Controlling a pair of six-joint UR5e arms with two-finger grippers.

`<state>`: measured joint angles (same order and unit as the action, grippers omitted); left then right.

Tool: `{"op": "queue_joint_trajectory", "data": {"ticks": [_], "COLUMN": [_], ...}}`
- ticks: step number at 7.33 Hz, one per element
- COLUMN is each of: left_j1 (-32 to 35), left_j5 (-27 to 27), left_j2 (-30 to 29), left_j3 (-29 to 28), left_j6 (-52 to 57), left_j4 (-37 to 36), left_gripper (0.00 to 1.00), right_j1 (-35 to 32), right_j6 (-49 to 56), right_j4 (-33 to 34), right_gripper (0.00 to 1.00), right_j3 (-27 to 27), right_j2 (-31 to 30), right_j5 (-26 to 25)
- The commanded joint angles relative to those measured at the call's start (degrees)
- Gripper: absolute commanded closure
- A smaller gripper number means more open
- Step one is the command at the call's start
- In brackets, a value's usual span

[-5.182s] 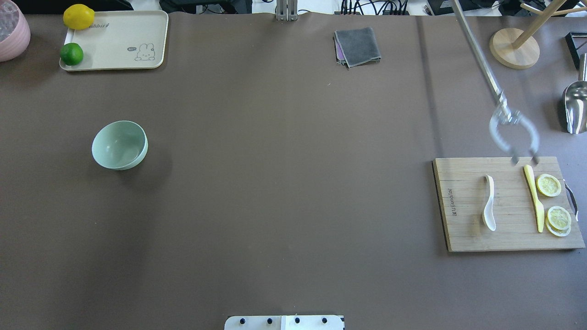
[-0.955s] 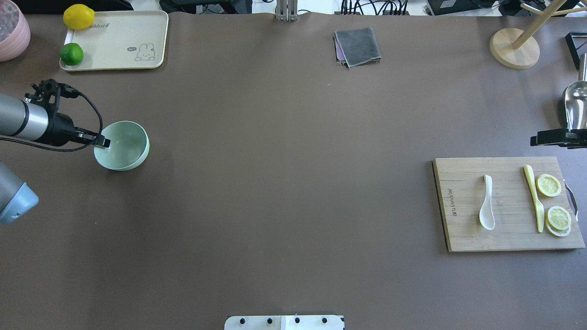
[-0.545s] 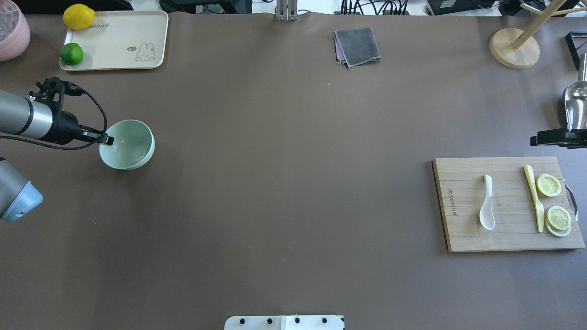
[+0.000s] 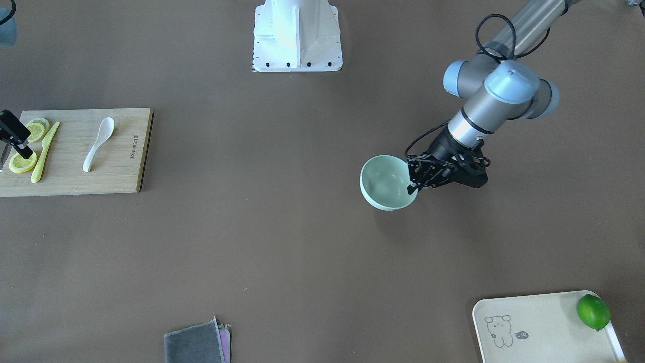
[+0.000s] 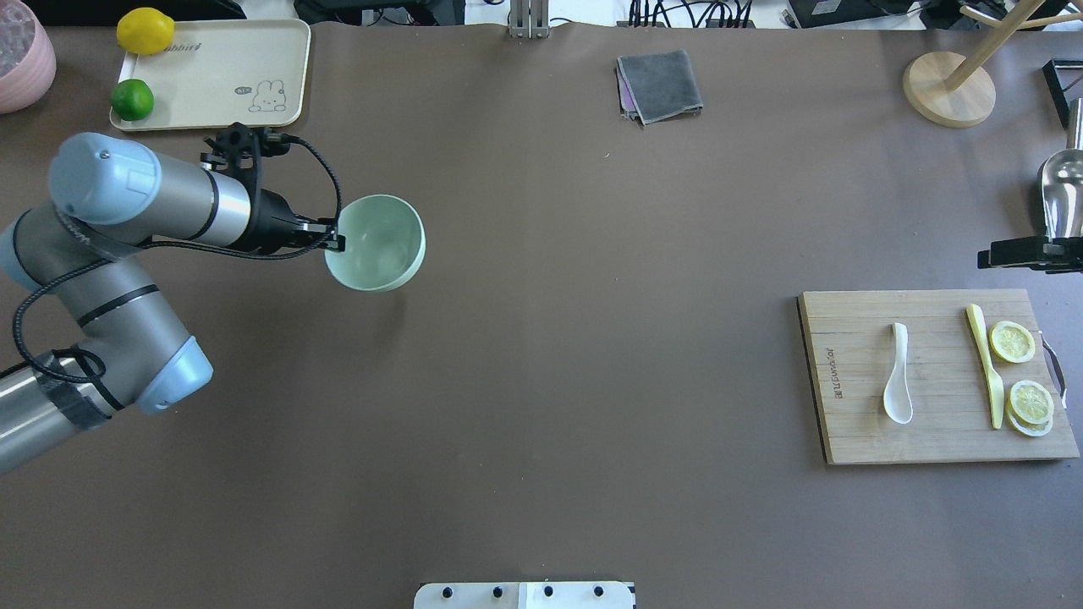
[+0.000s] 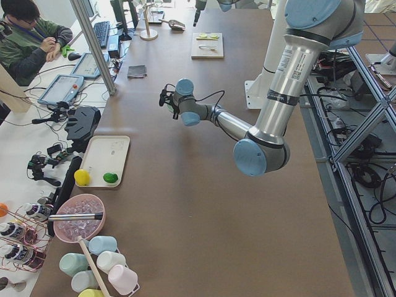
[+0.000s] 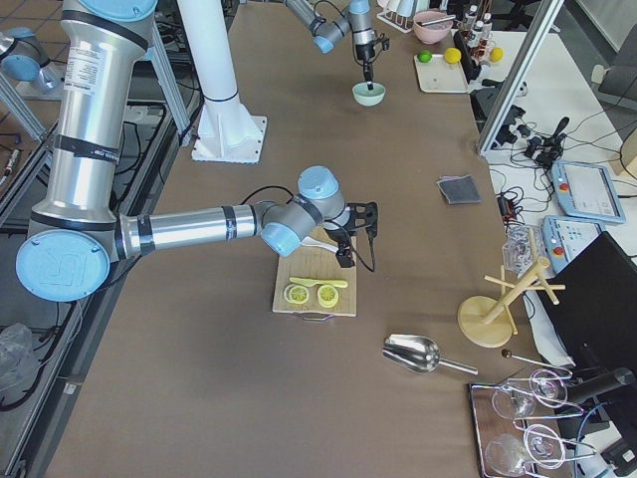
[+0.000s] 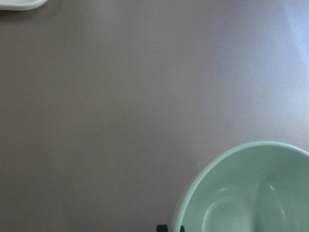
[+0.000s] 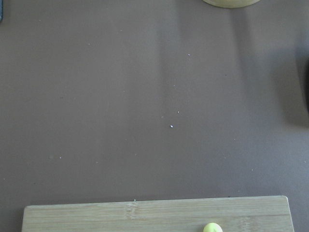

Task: Place spoon in bowl
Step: 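Slide the pale green bowl with the left gripper toward the table center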

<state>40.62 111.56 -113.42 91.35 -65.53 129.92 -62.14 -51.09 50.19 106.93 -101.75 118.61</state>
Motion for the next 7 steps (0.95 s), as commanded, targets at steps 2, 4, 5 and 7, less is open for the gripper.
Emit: {"op": "queue_joint_trajectory", "data": {"ticks": [2,4,5,7], "left_j1": [-10.6,-11.6,-11.6,-11.4], "left_j5": [-11.7,-12.9,-13.0,-12.8], "left_j2": [-9.1,-9.8,-9.6,-9.2], "left_j3": [2.3,2.1,2.0,3.4], "left_j6": [-4.5,-5.4,-5.0,-5.2], "left_j4": [-16.6,-17.1,-17.2,-17.1], "left_gripper": [1.0,0.87,0.12,0.02], "right_j1": [0.1,0.2,0.2,0.2], "right_j6": [-0.2,-0.2,-0.2,-0.2], "right_j4": [0.0,0.1,0.1,0.1], "right_gripper": [0.0,0.0,0.0,0.0], "right_j3": [0.0,0.0,0.0,0.0], "right_j2": [0.0,0.0,0.0,0.0], "right_j5": [0.0,0.0,-0.1,-0.3]}}
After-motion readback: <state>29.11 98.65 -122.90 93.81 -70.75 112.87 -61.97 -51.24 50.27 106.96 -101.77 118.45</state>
